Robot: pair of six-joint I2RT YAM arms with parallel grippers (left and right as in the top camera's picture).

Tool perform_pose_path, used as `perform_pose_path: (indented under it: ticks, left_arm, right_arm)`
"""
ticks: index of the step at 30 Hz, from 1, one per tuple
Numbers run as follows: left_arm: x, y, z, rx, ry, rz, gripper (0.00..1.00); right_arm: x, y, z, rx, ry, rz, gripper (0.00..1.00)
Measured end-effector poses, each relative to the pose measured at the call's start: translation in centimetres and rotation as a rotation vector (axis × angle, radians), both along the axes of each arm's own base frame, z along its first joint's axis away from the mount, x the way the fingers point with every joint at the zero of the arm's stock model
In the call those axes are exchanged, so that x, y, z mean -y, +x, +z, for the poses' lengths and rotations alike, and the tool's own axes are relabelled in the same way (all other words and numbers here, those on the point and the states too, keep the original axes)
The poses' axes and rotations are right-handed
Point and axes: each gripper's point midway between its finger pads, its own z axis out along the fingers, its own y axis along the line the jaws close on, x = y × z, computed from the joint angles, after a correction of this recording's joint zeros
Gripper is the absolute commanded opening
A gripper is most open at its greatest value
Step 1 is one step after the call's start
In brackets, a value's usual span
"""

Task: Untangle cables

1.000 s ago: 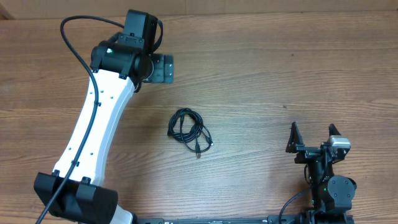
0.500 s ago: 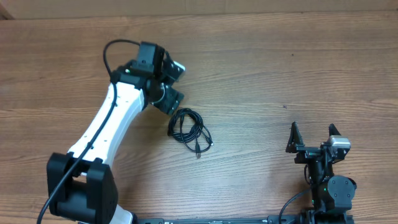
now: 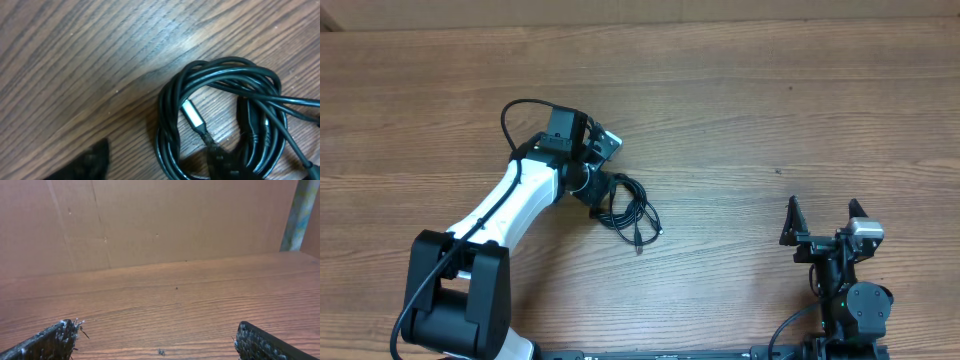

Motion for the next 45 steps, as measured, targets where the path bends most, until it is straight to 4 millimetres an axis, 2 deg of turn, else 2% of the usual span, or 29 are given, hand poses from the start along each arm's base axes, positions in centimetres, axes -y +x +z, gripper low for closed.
perform_pose_path:
  ticks: [12, 18, 20, 21, 23, 24, 29, 34, 36, 39, 40, 41, 42, 45]
  left_arm:
    - [0.6, 1.3, 0.5, 0.040, -0.049, 0.054, 0.47]
    - [0.5, 1.0, -1.2, -0.008, -0.039, 0.065, 0.44]
    - [0.5, 0.8, -2.1, -0.036, -0.035, 0.076, 0.39]
    - [0.6, 0.6, -2.5, -0.047, -0.033, 0.078, 0.32]
    - [0.9, 0.3, -3.3, -0.072, -0.028, 0.072, 0.07]
    - [1.1, 0.1, -3.6, -0.079, -0.026, 0.070, 0.04]
    - [1.2, -0.1, -3.9, -0.091, -0.025, 0.081, 0.04]
    - [0.1, -0.4, -3.8, -0.150, -0.002, 0.264, 0.04]
    - [-0.6, -0.8, -3.6, -0.199, 0.011, 0.396, 0.04]
    - [-1.3, -2.0, -2.5, -0.311, -0.006, 0.684, 0.04]
    - [-1.4, -2.2, -2.1, -0.339, -0.030, 0.777, 0.27]
    - [-1.1, -2.4, -1.7, -0.371, -0.067, 0.872, 0.60]
    - [-0.7, -2.4, -1.3, -0.399, -0.107, 0.945, 0.79]
    - [1.0, -2.3, -0.1, -0.479, -0.225, 1.092, 0.93]
  right_arm:
    - [0.0, 0.0, 0.0, 0.000, 0.000, 0.000, 1.00]
    - [0.0, 0.0, 0.0, 0.000, 0.000, 0.000, 1.00]
    - [0.0, 0.0, 0.0, 0.000, 0.000, 0.000, 1.00]
    - [0.0, 0.0, 0.0, 0.000, 0.000, 0.000, 1.00]
    - [0.0, 0.0, 0.0, 0.000, 0.000, 0.000, 1.00]
    - [0.0, 0.0, 0.0, 0.000, 0.000, 0.000, 1.00]
    - [0.0, 0.0, 0.0, 0.000, 0.000, 0.000, 1.00]
    - [0.0, 0.0, 0.0, 0.001, 0.000, 0.000, 1.00]
    - [0.0, 0.0, 0.0, 0.000, 0.000, 0.000, 1.00]
    - [0.0, 0.0, 0.0, 0.000, 0.000, 0.000, 1.00]
    - [0.0, 0.0, 0.0, 0.000, 0.000, 0.000, 1.00]
    - [0.0, 0.0, 0.0, 0.000, 0.000, 0.000, 1.00]
    - [0.0, 0.0, 0.0, 0.000, 0.000, 0.000, 1.00]
    - [0.0, 0.0, 0.0, 0.000, 0.000, 0.000, 1.00]
